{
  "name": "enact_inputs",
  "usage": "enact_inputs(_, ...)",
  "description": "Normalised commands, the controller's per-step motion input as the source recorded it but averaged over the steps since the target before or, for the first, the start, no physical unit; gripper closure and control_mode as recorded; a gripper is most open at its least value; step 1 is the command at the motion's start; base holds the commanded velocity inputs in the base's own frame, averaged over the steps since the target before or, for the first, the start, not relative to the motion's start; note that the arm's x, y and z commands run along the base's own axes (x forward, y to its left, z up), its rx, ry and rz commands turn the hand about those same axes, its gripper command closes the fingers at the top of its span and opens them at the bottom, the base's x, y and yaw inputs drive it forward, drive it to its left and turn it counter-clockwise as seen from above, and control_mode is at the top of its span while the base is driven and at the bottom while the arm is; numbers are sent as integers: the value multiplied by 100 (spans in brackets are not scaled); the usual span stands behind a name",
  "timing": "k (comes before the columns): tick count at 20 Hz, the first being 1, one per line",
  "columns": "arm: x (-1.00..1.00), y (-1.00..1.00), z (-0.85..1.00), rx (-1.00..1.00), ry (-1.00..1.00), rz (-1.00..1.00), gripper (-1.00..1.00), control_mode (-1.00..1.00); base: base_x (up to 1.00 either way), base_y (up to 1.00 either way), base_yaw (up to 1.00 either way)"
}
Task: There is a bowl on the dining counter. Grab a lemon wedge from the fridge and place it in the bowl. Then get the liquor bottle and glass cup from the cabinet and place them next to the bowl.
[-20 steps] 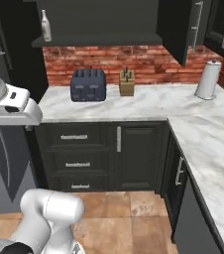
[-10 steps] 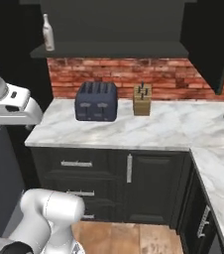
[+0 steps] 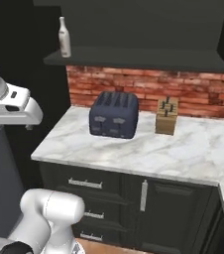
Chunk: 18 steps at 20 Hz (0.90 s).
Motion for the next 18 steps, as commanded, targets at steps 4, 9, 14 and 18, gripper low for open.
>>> enact_inputs(4,0,0,0,0,0,0,-100,100,41,-35,26)
enact_inputs(9,0,0,0,0,0,0,-100,100,34,-53,19)
enact_inputs(14,0,0,0,0,0,0,-100,100,54,-37,15)
enact_inputs(18,0,0,0,0,0,0,-100,100,84,-8,13)
